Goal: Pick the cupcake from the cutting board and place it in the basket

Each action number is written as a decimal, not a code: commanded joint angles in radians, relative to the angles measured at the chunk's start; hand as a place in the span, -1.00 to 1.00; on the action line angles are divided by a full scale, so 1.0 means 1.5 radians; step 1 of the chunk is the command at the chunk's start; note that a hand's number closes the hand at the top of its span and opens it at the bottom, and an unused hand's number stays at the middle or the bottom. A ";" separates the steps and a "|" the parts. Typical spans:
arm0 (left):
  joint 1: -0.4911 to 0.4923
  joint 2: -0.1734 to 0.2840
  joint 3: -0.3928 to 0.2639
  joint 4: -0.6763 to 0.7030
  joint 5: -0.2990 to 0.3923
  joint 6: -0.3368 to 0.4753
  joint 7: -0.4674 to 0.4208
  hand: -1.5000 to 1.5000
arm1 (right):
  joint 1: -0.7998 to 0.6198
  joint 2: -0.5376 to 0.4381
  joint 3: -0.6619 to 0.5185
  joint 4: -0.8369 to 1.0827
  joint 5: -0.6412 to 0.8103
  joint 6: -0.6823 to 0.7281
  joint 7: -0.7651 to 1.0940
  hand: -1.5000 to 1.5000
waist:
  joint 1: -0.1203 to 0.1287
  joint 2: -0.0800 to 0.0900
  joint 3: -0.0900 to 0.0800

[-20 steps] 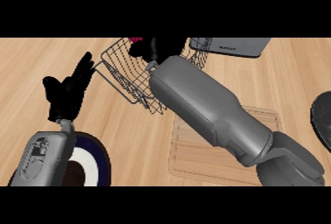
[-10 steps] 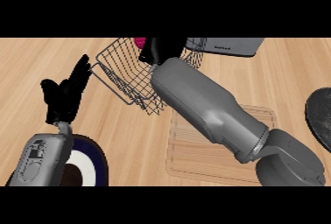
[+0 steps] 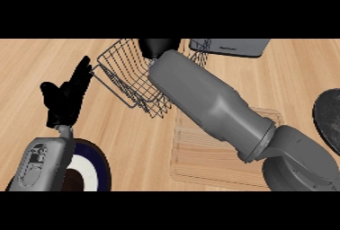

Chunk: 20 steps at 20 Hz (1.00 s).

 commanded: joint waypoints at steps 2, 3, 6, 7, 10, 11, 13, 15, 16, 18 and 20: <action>0.012 0.010 0.012 0.002 0.012 -0.012 -0.001 0.00 | -0.019 0.001 0.015 0.003 -0.024 0.097 0.031 1.00 | -0.003 0.001 0.001; 0.012 0.009 0.006 -0.011 0.005 -0.007 0.003 0.00 | -0.025 0.001 0.006 0.014 -0.034 0.100 0.030 1.00 | 0.001 0.001 0.001; 0.011 -0.004 -0.004 -0.010 -0.002 0.000 -0.005 0.00 | -0.007 0.001 -0.004 0.028 -0.068 0.143 0.016 1.00 | -0.006 0.002 0.001; 0.008 -0.012 -0.011 -0.009 -0.010 0.009 -0.004 0.00 | -0.011 0.001 -0.008 0.019 -0.083 0.166 0.026 1.00 | 0.001 0.003 0.001; -0.007 0.002 0.008 -0.010 0.007 -0.002 0.003 0.00 | 0.001 0.001 -0.014 0.024 -0.114 0.201 0.005 1.00 | -0.002 0.004 0.001; 0.002 0.002 0.011 -0.003 0.003 0.005 -0.002 0.00 | 0.008 0.001 -0.022 0.017 -0.128 0.205 -0.002 1.00 | -0.013 0.001 0.001; 0.019 -0.002 0.005 -0.006 0.000 0.004 -0.005 0.00 | 0.017 0.001 -0.013 0.020 -0.131 0.197 -0.005 1.00 | -0.011 0.002 0.001; 0.023 0.006 0.006 -0.016 0.003 -0.006 -0.013 0.00 | 0.024 0.001 -0.004 0.024 -0.134 0.196 -0.005 1.00 | -0.007 0.002 0.001; 0.005 0.016 0.020 -0.008 0.013 -0.010 0.001 0.00 | 0.021 0.001 -0.004 0.022 -0.136 0.185 0.004 1.00 | -0.006 0.003 0.001; 0.022 0.016 0.024 -0.002 0.018 -0.016 -0.015 0.00 | 0.014 0.001 0.000 0.028 -0.136 0.185 0.001 1.00 | -0.009 0.003 0.001; -0.002 0.011 0.020 -0.006 0.016 -0.009 -0.002 0.00 | 0.011 0.001 0.000 0.041 -0.136 0.169 -0.010 1.00 | -0.009 0.005 0.001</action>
